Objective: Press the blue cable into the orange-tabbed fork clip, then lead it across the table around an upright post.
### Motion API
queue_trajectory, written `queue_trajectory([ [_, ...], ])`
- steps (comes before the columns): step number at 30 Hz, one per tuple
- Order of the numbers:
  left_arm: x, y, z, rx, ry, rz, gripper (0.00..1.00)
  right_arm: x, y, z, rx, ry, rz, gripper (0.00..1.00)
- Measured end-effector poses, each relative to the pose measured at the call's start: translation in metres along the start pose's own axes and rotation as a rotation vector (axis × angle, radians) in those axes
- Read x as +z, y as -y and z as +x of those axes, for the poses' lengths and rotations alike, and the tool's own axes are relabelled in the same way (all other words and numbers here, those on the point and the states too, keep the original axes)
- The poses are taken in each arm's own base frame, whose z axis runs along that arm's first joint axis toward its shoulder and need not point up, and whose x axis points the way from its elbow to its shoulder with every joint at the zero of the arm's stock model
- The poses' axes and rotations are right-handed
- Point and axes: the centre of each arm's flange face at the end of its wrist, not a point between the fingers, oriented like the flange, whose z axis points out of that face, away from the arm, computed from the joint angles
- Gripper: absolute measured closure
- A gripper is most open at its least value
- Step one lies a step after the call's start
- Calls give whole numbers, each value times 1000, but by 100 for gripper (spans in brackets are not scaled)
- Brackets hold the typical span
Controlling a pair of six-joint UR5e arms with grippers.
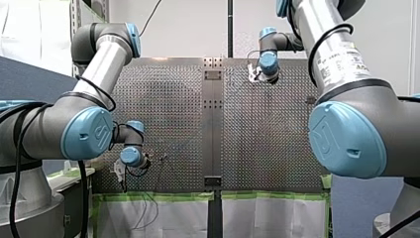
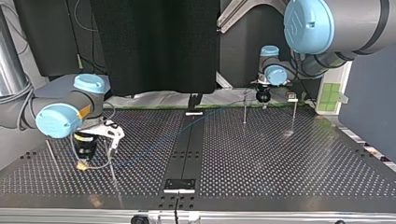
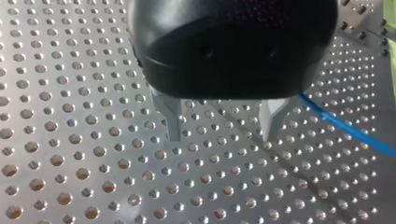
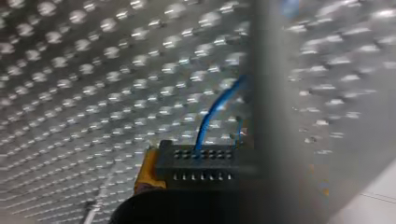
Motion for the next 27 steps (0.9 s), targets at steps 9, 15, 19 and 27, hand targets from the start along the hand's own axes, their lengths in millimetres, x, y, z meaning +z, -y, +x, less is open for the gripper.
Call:
queue_trajectory([
  [9,1,0,-1,0,4,0,18,18,7,-59,-13,98,3,100],
  [15,1,0,-1,1,5,1,18,22,9,-93,-12,155,-1,100],
  [19,1,0,-1,1,6,1,18,25,10,-116,-13,190,-1,100],
  [27,1,0,-1,2,6,1,18,30,11,-153,-16,223,-7,100],
])
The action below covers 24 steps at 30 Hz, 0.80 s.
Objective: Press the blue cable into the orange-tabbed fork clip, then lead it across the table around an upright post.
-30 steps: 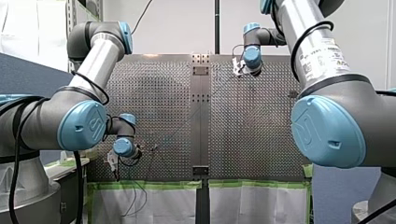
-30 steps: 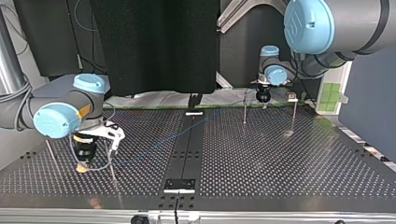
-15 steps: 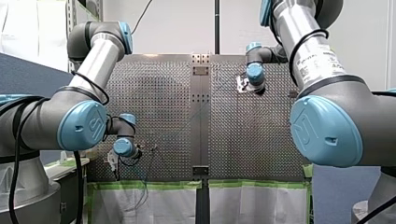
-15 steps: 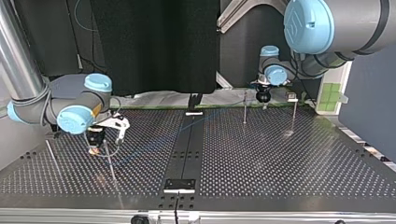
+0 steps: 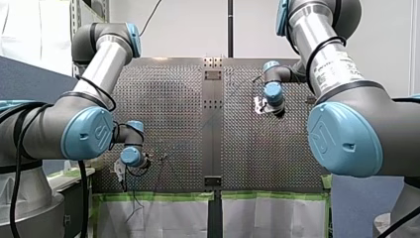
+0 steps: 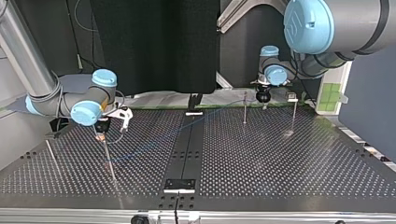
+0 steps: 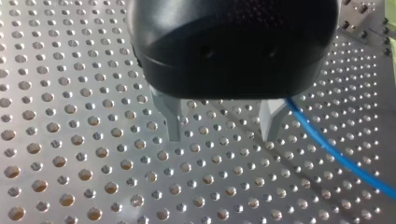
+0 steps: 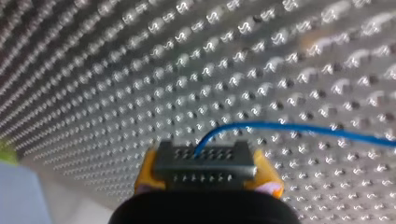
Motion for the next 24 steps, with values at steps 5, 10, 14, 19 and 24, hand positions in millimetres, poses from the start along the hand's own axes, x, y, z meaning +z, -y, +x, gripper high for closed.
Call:
queue_trajectory([
  [5,0,0,0,0,3,-5,18,9,3,-26,2,16,-4,100],
  [10,1,-2,-2,-2,19,-18,18,20,6,-59,-3,42,-7,100],
  [14,2,-2,-2,-3,24,-20,18,29,5,-85,-4,59,-14,100],
  [19,2,-2,-3,-3,26,-20,18,40,-4,-112,-1,70,-25,100],
  [24,2,-2,-3,-2,26,-20,18,51,-9,-137,-2,82,-22,100],
])
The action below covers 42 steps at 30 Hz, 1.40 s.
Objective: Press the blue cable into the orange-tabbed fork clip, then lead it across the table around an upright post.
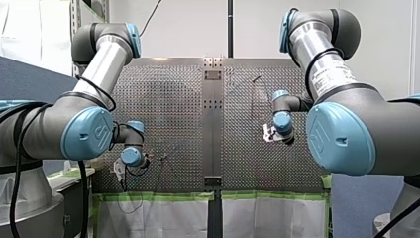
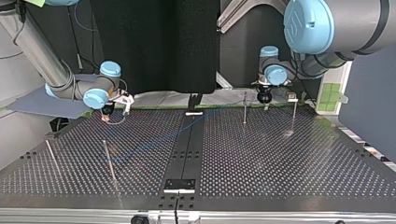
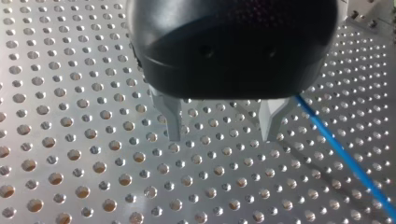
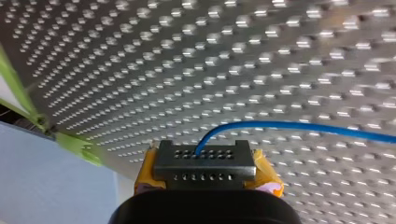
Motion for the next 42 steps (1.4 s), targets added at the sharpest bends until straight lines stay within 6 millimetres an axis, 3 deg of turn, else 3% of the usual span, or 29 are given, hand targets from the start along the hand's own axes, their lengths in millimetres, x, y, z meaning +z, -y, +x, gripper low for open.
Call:
queue_trajectory([
  [21,0,0,0,6,1,0,18,48,17,-115,-26,33,45,100],
  [37,0,0,0,9,2,2,18,81,9,-208,-10,62,28,100],
  [42,0,1,0,14,-2,3,18,89,6,-228,-4,66,27,100],
])
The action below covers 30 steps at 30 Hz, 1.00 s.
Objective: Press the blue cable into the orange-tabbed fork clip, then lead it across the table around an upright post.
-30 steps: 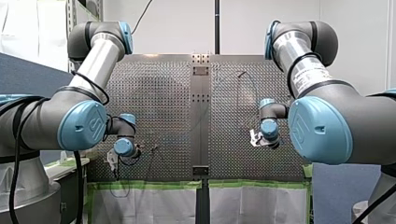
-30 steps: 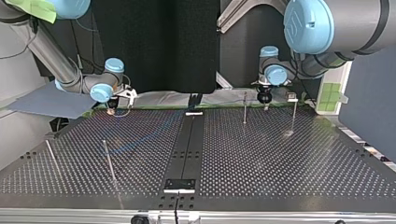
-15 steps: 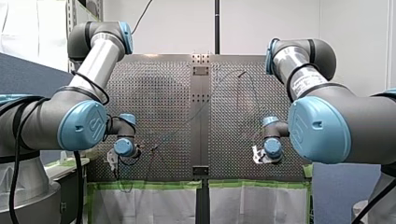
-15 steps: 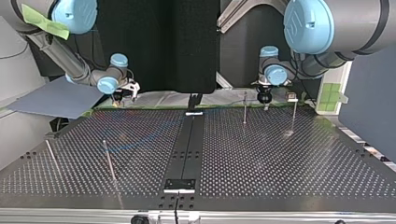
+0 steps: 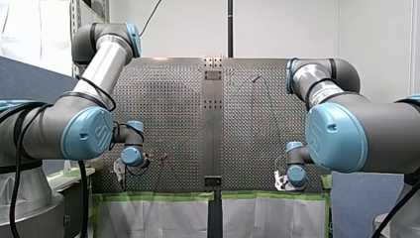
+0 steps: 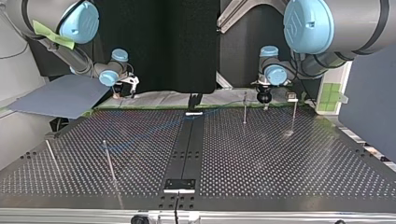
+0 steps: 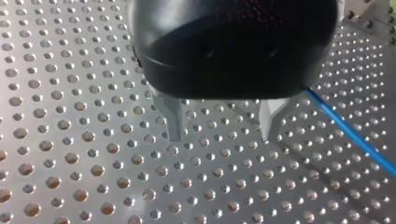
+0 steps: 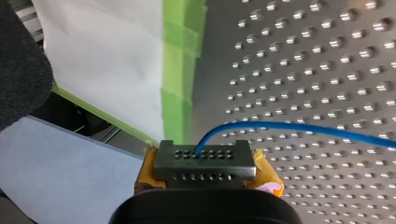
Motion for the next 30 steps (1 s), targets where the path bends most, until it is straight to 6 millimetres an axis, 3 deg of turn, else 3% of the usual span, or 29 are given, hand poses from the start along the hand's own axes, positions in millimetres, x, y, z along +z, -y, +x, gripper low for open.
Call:
queue_trajectory([
  [14,-2,0,2,13,-18,-5,18,16,-11,-45,11,36,8,100],
  [30,-7,0,6,21,-56,-15,18,20,-16,-57,14,47,20,100],
])
